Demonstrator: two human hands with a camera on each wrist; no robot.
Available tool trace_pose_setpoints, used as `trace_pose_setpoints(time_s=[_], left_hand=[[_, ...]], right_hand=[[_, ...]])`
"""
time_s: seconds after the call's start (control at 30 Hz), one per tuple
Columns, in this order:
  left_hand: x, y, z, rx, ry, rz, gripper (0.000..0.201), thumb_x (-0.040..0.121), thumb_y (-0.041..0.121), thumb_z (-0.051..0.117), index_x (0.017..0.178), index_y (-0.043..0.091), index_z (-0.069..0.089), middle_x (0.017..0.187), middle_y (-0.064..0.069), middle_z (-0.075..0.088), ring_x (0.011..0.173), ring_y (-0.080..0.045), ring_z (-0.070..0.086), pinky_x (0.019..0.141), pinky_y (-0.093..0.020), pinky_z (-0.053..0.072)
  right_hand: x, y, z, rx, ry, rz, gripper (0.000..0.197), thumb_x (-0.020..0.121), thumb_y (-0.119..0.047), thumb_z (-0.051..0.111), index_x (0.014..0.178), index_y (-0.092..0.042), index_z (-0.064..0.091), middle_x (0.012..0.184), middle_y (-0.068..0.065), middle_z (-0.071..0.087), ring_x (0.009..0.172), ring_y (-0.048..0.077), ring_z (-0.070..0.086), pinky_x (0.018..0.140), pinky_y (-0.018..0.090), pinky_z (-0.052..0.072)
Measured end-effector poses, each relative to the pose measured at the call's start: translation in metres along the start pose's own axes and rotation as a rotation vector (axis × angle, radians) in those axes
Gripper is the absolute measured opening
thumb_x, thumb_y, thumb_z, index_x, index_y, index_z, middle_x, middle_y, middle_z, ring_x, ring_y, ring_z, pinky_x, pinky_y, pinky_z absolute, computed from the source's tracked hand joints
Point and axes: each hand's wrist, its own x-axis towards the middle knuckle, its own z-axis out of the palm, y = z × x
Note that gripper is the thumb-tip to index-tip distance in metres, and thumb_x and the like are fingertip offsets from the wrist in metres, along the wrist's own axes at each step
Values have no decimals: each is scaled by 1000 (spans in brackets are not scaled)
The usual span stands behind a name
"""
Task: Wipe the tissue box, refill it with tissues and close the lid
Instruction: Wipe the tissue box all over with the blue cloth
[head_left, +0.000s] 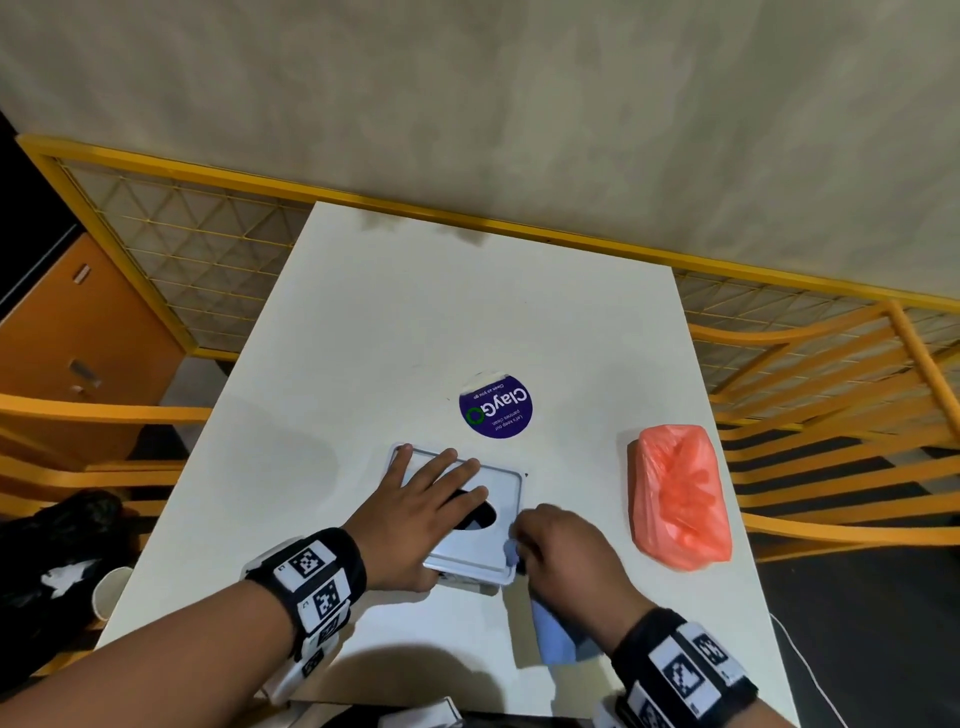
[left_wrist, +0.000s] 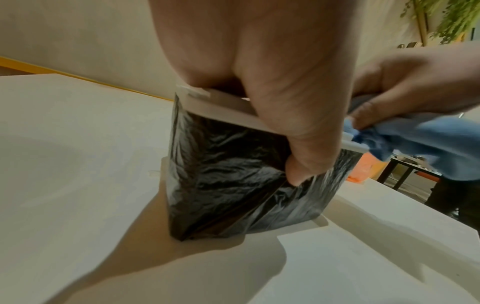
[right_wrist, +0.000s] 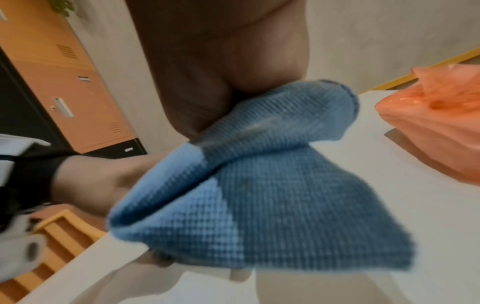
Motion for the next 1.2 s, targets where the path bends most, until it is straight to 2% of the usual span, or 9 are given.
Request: trace_pose_setpoints(time_s=[0.17, 0.3, 0.43, 0.57, 0.63, 0.73, 0.9, 1.1, 1.2], left_hand=[[0, 0, -2, -11, -14, -8, 113, 47, 55, 76, 148, 20, 37, 158, -12, 36, 144, -39, 37, 105, -71, 32], [0, 1, -3, -19, -11, -15, 113, 45, 54, 77, 146, 20, 38, 157, -12, 38, 143, -38, 39, 104, -71, 34], [0, 1, -3, -18, -22, -20, 114, 44, 54, 77, 146, 20, 38, 157, -11, 38, 143, -38, 40, 104, -70, 33], [-1, 2, -4, 7, -36, -14, 116, 46, 56, 78, 148, 20, 36, 158, -12, 36, 144, -38, 38, 105, -71, 32], [-1, 2, -5, 15, -48, -10, 117, 45, 57, 78, 148, 20, 37, 158, -12, 37, 144, -39, 38, 105, -71, 33], [-1, 2, -5, 18, -49, -10, 114, 47, 56, 76, 148, 20, 38, 158, -12, 37, 144, -39, 38, 105, -72, 32], [-3, 1, -9, 25, -70, 1, 110, 49, 53, 74, 147, 20, 37, 157, -13, 37, 144, -40, 38, 104, -72, 33], [-8, -12, -20, 98, -95, 125, 88, 61, 39, 73, 142, 35, 38, 165, -12, 21, 151, -42, 19, 105, -77, 26], [-13, -23, -30, 152, -70, 182, 81, 67, 27, 74, 140, 35, 40, 165, -4, 25, 152, -40, 17, 108, -79, 18]], right_hand=[[44, 14, -7, 0, 181, 120, 14, 89, -18, 49, 88, -17, 63, 87, 2, 62, 77, 23, 57, 62, 33, 42], [43, 9, -6, -13, 169, 129, 14, 91, -19, 48, 88, -16, 61, 87, 3, 60, 77, 24, 56, 60, 33, 37], [-10, -9, 8, 39, 55, 52, 13, 89, -24, 46, 80, -22, 55, 80, -3, 51, 76, 20, 53, 61, 30, 29], [-25, -13, 14, 61, -25, 48, 13, 90, -26, 48, 88, -21, 60, 88, -2, 55, 81, 18, 53, 64, 30, 33], [-14, -9, 8, 47, 3, 46, 14, 89, -22, 47, 90, -21, 61, 89, -2, 57, 81, 18, 53, 63, 30, 32], [8, -2, 1, 19, 79, 81, 17, 89, -22, 47, 93, -20, 63, 93, 0, 61, 83, 20, 56, 65, 32, 40], [43, 9, -11, 4, 163, 136, 18, 90, -19, 48, 94, -18, 65, 93, 2, 61, 83, 23, 57, 65, 33, 44], [47, 12, -16, -32, 112, 115, 15, 86, -18, 50, 87, -22, 65, 89, -1, 59, 80, 22, 56, 63, 33, 45], [29, 7, -10, -13, 73, 92, 15, 86, -23, 49, 86, -23, 64, 87, -3, 58, 79, 19, 55, 61, 32, 39]])
